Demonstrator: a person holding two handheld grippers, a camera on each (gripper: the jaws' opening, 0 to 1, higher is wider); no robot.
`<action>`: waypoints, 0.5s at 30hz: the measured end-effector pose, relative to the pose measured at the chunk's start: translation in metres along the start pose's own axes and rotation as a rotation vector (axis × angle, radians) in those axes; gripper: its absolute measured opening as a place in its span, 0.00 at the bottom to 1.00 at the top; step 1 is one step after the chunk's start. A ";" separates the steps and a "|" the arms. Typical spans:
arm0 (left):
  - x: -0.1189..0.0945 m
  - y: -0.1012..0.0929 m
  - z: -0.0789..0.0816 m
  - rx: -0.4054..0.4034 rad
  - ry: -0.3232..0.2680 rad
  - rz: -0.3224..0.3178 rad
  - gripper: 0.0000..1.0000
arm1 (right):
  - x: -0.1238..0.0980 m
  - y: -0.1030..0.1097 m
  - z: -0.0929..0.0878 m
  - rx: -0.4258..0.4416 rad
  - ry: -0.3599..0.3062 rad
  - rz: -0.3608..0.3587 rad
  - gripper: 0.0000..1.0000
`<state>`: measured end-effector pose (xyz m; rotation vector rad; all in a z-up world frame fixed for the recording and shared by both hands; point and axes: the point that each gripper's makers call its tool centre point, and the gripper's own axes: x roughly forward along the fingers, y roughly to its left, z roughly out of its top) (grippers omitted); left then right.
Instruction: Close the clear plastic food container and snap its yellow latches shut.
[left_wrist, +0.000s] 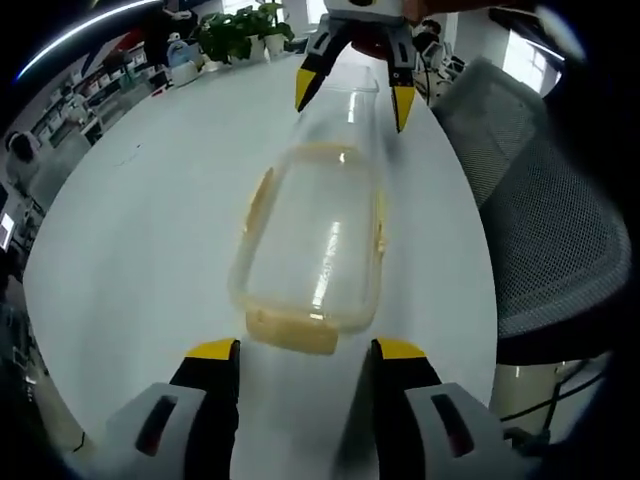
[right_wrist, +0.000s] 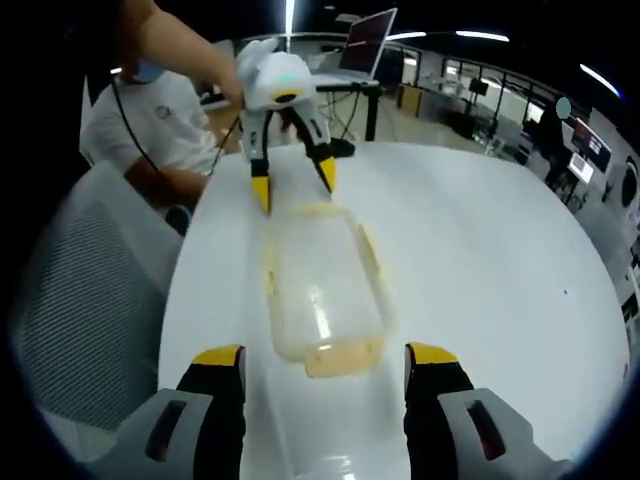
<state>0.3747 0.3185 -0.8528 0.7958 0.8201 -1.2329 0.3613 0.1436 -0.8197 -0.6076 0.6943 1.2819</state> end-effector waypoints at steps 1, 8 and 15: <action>0.000 0.000 0.000 0.004 0.002 -0.001 0.52 | 0.001 0.000 -0.001 -0.004 0.005 0.003 0.64; 0.002 0.001 0.000 0.039 0.020 -0.014 0.51 | 0.005 0.002 -0.003 -0.035 0.030 0.024 0.62; 0.003 0.001 0.002 0.071 0.030 -0.027 0.50 | 0.008 0.003 -0.004 -0.049 0.047 0.039 0.61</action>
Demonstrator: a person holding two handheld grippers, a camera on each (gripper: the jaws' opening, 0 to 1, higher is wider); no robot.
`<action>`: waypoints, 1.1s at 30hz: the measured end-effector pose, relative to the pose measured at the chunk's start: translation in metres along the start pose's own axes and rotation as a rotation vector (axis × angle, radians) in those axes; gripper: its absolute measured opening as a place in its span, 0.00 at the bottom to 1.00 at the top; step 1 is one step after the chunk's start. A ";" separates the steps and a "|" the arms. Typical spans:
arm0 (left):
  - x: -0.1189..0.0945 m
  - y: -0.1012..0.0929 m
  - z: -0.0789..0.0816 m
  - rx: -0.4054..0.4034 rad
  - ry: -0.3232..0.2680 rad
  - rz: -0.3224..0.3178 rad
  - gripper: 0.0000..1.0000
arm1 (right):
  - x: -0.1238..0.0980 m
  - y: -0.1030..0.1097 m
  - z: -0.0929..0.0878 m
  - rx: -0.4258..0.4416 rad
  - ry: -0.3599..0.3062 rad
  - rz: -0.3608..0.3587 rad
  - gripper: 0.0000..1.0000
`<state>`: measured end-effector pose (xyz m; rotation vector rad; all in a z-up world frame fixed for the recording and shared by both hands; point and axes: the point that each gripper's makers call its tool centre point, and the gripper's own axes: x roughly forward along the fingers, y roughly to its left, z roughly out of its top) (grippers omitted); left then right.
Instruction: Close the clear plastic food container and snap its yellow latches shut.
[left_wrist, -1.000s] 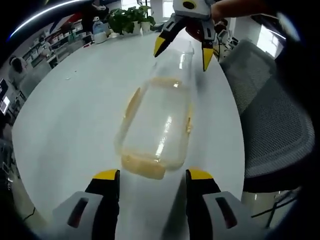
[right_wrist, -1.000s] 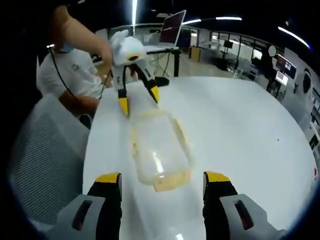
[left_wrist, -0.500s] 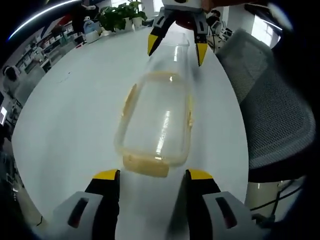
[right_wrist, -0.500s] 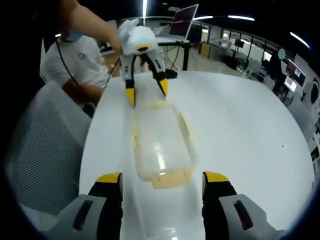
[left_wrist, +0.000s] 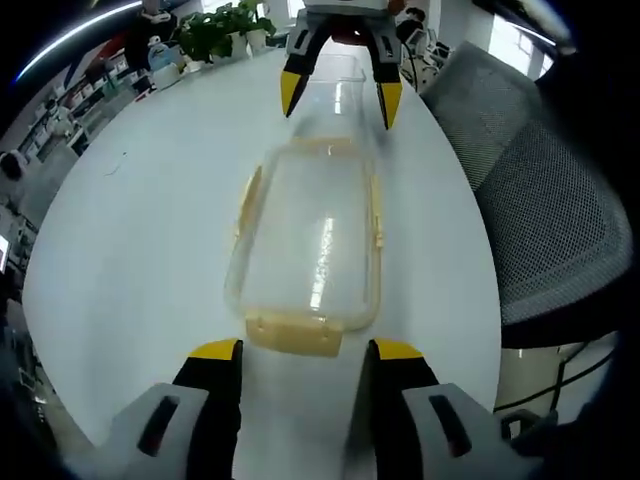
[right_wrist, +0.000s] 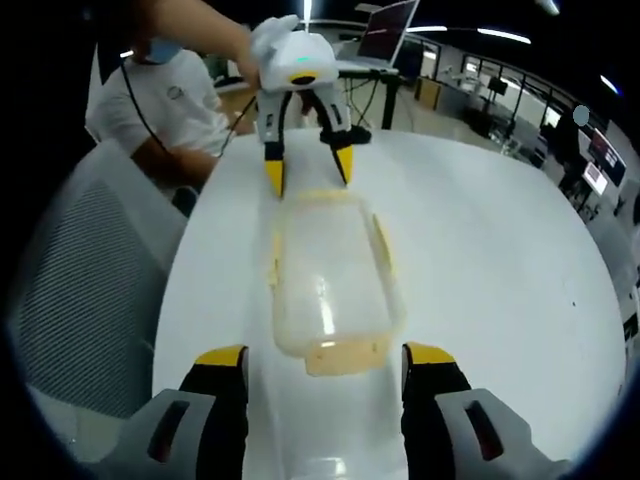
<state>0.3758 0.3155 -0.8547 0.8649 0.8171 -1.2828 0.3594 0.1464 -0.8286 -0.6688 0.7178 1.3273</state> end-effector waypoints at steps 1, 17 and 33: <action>0.001 0.000 0.000 0.006 0.003 -0.003 0.50 | 0.000 0.000 -0.001 -0.004 0.004 0.003 0.61; 0.005 -0.002 0.000 0.070 0.042 -0.033 0.51 | 0.013 -0.004 -0.008 -0.025 0.068 0.025 0.57; 0.008 -0.002 0.001 0.081 0.063 -0.054 0.51 | 0.022 -0.008 -0.020 -0.059 0.145 0.050 0.53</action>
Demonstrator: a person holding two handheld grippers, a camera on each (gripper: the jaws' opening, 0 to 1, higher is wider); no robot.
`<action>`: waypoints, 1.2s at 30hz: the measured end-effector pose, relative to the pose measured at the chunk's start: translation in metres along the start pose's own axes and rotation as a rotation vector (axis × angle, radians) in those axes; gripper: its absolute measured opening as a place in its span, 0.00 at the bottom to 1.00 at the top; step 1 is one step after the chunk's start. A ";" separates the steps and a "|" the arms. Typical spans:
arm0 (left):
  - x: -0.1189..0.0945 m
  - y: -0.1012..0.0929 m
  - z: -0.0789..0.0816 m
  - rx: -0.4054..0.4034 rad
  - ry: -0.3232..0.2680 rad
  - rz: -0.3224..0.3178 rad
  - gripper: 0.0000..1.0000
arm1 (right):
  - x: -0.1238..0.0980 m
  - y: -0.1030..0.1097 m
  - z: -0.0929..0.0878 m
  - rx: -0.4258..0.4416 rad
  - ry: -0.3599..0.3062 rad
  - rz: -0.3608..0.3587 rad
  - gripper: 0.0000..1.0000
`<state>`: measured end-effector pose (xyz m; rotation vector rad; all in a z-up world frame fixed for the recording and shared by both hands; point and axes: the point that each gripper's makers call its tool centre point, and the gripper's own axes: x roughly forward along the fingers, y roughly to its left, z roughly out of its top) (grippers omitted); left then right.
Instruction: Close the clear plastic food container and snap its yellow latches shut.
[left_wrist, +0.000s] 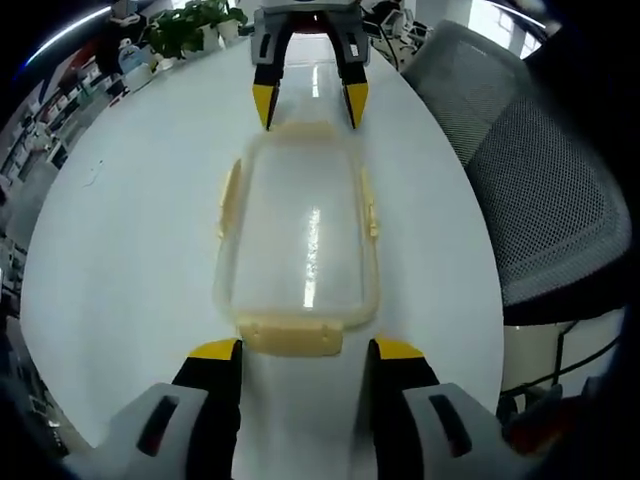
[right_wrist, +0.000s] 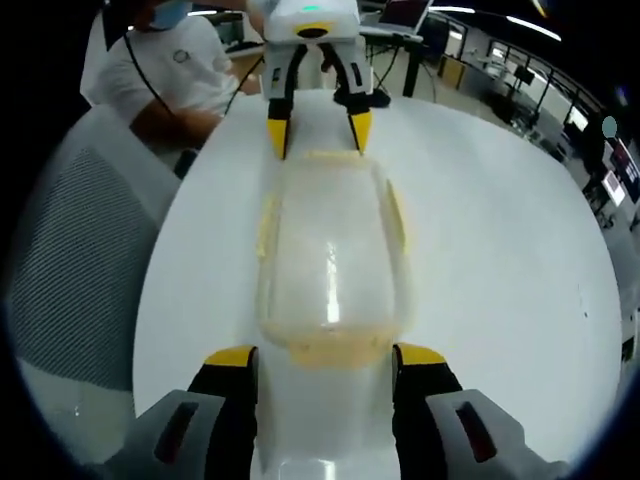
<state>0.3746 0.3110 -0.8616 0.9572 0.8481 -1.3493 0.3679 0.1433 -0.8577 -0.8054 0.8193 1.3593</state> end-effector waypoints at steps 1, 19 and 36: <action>0.000 0.000 0.000 0.000 0.000 -0.003 0.51 | 0.001 -0.001 0.000 0.005 0.003 0.002 0.53; 0.001 0.001 0.002 0.015 0.016 -0.010 0.48 | 0.010 0.001 -0.001 0.004 0.038 0.015 0.51; 0.003 -0.001 0.001 -0.036 0.042 -0.052 0.38 | 0.011 -0.001 0.000 -0.043 0.087 0.030 0.39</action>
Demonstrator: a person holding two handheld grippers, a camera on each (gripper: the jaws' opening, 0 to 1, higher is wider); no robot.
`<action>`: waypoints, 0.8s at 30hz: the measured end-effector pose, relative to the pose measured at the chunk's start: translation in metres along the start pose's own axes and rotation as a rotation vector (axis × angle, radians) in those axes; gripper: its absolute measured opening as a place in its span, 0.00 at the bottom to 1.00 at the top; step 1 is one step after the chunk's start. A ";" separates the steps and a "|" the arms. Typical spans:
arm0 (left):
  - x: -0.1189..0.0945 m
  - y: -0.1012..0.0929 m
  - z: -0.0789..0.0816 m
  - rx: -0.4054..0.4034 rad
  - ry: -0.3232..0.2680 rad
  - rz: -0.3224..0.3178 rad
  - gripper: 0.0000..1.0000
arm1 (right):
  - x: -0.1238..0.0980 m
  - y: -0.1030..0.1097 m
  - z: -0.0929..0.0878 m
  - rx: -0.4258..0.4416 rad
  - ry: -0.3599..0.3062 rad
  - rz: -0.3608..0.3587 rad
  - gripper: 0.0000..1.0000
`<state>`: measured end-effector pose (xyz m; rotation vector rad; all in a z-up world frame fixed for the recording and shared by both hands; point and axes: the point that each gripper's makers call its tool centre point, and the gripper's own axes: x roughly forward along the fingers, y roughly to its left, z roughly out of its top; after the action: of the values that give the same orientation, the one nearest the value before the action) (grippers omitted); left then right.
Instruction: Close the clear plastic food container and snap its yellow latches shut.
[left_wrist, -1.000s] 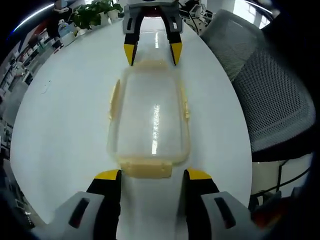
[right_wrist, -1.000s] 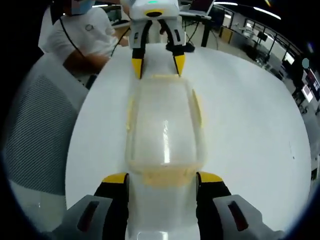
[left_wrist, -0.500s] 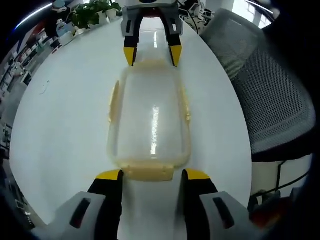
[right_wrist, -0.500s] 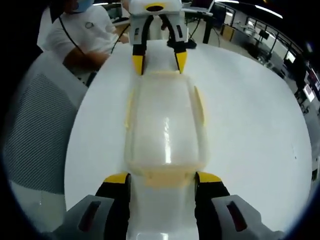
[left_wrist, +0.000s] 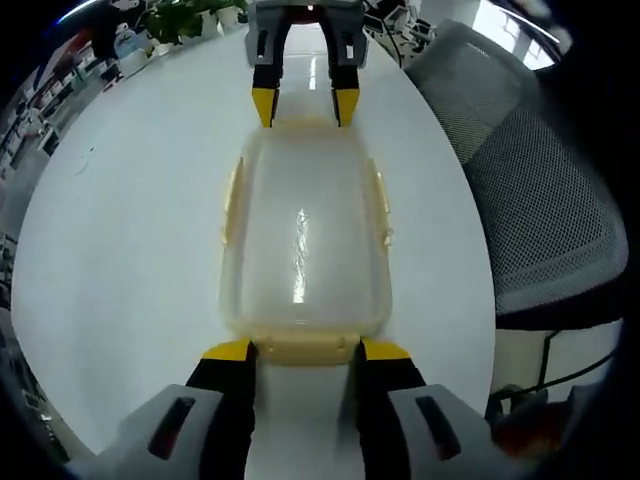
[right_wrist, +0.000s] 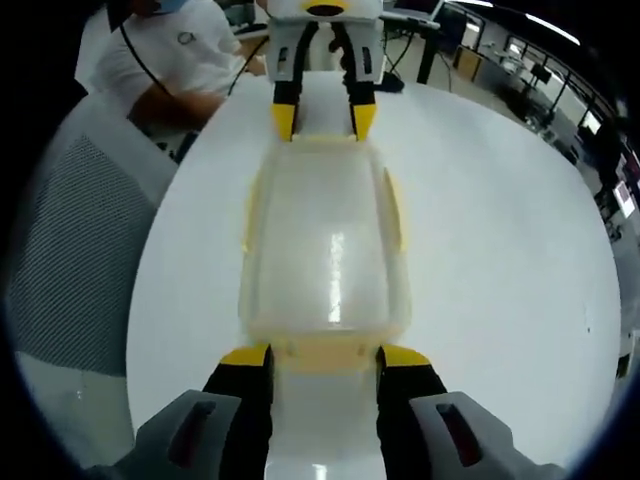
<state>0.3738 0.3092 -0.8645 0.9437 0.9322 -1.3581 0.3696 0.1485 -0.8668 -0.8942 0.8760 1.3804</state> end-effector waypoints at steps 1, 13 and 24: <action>0.000 0.000 0.000 -0.002 -0.003 0.000 0.38 | 0.000 0.000 0.000 0.003 0.000 -0.001 0.39; 0.001 0.000 0.001 0.003 0.049 -0.002 0.39 | 0.003 -0.003 0.003 0.011 0.083 0.013 0.40; 0.002 0.002 0.001 0.012 0.077 -0.010 0.40 | 0.003 -0.004 0.001 0.005 0.124 0.019 0.41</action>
<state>0.3756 0.3080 -0.8660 1.0070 0.9895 -1.3451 0.3734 0.1511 -0.8691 -0.9777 0.9837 1.3490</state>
